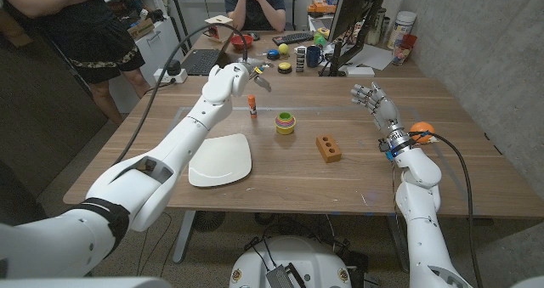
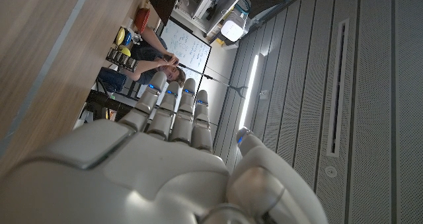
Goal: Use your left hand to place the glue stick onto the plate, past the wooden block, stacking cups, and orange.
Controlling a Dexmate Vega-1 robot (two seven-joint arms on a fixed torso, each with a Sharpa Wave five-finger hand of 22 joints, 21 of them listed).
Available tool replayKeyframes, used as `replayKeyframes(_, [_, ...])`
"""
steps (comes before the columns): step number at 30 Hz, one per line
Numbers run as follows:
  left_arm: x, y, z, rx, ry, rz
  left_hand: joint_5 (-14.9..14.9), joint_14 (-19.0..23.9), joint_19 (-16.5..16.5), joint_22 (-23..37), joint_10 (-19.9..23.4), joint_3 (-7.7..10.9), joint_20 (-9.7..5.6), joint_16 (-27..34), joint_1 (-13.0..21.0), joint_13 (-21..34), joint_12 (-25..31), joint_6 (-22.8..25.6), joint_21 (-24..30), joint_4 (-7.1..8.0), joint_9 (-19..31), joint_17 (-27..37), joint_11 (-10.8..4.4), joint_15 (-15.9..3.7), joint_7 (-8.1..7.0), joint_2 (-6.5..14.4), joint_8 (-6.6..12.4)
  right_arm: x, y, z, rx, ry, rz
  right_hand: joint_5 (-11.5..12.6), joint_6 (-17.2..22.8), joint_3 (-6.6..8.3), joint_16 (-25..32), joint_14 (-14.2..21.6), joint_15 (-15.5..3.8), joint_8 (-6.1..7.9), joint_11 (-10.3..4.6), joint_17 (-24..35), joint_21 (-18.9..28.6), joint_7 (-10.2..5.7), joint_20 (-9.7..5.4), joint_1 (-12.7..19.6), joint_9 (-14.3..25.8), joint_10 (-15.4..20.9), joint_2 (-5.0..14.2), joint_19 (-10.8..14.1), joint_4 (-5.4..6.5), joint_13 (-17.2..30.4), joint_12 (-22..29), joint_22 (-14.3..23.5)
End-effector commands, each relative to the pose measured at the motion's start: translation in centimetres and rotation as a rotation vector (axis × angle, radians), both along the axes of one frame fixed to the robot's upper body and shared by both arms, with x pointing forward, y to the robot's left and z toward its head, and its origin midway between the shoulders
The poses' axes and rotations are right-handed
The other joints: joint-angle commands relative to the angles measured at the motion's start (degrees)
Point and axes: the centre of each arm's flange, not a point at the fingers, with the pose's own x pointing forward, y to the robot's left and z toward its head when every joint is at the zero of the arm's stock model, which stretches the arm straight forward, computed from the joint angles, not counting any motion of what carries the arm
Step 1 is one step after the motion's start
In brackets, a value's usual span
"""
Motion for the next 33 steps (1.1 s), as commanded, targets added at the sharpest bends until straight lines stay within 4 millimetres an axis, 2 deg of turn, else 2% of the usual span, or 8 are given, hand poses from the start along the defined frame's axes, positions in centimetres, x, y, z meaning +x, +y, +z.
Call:
replayKeyframes(1, [0.7,-0.4,-1.0,0.056,0.062,0.033,0.43,0.43,0.32,0.06,0.11,-0.37,0.07,0.01,0.59,0.12,0.32,-0.02,-0.13,-0.13,0.04,0.02,0.13,-1.88,-0.15,-0.15,0.42,0.4,-0.2,-0.2,0.007,0.005,0.001,0.37,0.37,-0.25,0.13,0.2,0.01,0.42,0.04,-0.07,-0.29,0.07,0.05,-0.65,0.26,0.0,0.03,0.55,0.29,0.14,0.35,0.25])
replayKeyframes(17, [1.4,0.0,-2.5,0.116,0.199,0.126,0.81,0.64,0.71,0.08,0.32,-1.62,0.01,0.05,1.26,0.18,0.25,0.09,-0.62,-0.22,0.05,0.05,0.2,-1.61,-0.13,-0.66,0.55,0.7,-0.4,-0.1,0.008,0.006,-0.023,0.42,0.33,-0.54,0.12,0.23,0.09,0.4,0.06,-0.07,-0.57,0.08,0.14,-0.98,0.27,-0.13,-0.05,0.59,0.43,0.14,0.31,0.25])
replayKeyframes(33, [2.5,0.1,-4.0,0.147,0.242,0.162,1.14,1.11,1.74,0.11,0.2,-2.75,0.17,0.18,1.84,0.24,0.13,0.1,-0.78,-0.24,0.06,0.1,0.32,-1.48,-0.14,-0.74,0.6,0.5,-0.8,-0.2,0.02,-0.001,-0.02,0.47,0.29,-0.92,0.13,0.31,-0.02,0.39,0.03,-0.07,-0.83,0.09,0.06,-1.34,0.27,-0.06,-0.2,0.72,0.59,0.15,0.35,0.26])
